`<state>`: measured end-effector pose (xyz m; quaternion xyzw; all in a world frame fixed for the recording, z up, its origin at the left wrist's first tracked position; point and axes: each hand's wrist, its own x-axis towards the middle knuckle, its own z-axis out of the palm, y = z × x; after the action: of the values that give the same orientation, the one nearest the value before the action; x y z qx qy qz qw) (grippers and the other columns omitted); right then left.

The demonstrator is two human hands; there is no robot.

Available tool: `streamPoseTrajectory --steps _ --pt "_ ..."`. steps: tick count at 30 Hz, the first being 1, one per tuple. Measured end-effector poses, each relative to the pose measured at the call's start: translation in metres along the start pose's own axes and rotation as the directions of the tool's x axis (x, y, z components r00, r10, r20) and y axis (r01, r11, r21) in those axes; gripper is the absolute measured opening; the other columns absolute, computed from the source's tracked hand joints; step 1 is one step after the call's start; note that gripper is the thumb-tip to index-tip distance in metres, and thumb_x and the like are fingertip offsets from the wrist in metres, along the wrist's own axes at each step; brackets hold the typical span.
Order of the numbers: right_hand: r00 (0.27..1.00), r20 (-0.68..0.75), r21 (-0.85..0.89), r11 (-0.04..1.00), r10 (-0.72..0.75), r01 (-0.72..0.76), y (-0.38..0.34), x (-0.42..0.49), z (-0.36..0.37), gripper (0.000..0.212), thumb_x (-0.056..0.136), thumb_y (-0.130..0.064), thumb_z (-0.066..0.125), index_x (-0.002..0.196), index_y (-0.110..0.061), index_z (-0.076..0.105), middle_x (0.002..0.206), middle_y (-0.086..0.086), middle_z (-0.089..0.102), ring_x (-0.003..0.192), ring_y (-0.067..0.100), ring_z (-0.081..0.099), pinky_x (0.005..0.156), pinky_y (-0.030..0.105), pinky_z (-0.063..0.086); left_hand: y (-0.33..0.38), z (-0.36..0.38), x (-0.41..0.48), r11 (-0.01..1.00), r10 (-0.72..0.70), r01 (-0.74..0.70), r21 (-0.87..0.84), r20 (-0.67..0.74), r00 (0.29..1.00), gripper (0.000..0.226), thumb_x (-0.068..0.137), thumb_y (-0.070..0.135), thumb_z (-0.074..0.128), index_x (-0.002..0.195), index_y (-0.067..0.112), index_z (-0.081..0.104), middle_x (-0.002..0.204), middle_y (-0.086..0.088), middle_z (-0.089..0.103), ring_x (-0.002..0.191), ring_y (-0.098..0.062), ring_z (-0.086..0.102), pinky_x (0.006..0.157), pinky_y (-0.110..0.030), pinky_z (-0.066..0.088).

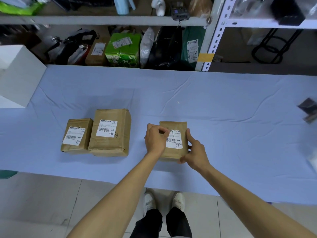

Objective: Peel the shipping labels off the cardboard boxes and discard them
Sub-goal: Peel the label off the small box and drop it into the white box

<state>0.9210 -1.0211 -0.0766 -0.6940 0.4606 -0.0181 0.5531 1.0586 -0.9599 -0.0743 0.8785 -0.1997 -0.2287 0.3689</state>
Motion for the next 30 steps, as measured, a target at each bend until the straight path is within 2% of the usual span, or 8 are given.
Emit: streamPoseTrajectory --steps 2,6,17,22,30 --pt "1.000 -0.012 0.021 1.000 0.008 -0.007 0.000 0.000 0.002 0.123 0.055 0.013 0.073 0.152 -0.030 0.011 0.114 0.002 0.061 0.099 0.024 0.061 0.076 0.039 0.058 0.001 0.000 0.000 1.000 -0.001 0.001 0.019 -0.008 1.000 0.005 0.084 0.024 0.070 0.080 0.021 0.071 0.104 0.006 0.051 0.091 -0.015 0.061 0.084 -0.021 0.035" --pt "1.000 -0.021 0.029 1.000 0.004 -0.004 0.000 -0.001 0.002 0.119 0.057 0.013 0.072 0.152 -0.030 0.013 0.111 0.003 0.063 0.097 0.025 0.062 0.071 0.034 0.058 0.000 0.001 0.002 1.000 -0.002 0.002 0.011 -0.020 1.000 0.007 0.082 0.024 0.071 0.076 0.022 0.072 0.106 0.002 0.060 0.092 -0.014 0.061 0.089 -0.026 0.041" --pt "1.000 -0.015 0.005 1.000 -0.002 0.002 -0.001 0.000 0.000 0.120 0.056 0.010 0.074 0.152 -0.028 0.013 0.108 0.007 0.066 0.095 0.026 0.064 0.071 0.035 0.059 -0.003 0.006 0.008 0.998 -0.043 0.043 -0.053 0.015 0.999 0.004 0.076 0.025 0.074 0.072 0.025 0.075 0.100 0.000 0.068 0.091 -0.012 0.064 0.089 -0.037 0.051" --pt "1.000 -0.010 -0.004 1.000 -0.005 0.005 -0.001 -0.001 -0.001 0.121 0.055 0.009 0.075 0.152 -0.028 0.014 0.108 0.004 0.066 0.095 0.025 0.064 0.071 0.033 0.058 -0.007 0.007 0.010 0.996 -0.054 0.056 -0.065 0.029 0.998 0.005 0.076 0.026 0.075 0.071 0.026 0.074 0.101 0.001 0.069 0.089 -0.010 0.065 0.084 -0.029 0.049" --pt "1.000 -0.003 -0.005 1.000 -0.003 0.003 -0.002 -0.001 -0.001 0.121 0.055 0.009 0.075 0.152 -0.028 0.013 0.108 0.004 0.066 0.096 0.028 0.063 0.073 0.038 0.059 -0.006 0.007 0.011 0.994 -0.074 0.078 -0.080 0.052 0.996 0.004 0.075 0.025 0.077 0.072 0.025 0.075 0.102 0.000 0.069 0.085 -0.010 0.066 0.075 -0.022 0.043"
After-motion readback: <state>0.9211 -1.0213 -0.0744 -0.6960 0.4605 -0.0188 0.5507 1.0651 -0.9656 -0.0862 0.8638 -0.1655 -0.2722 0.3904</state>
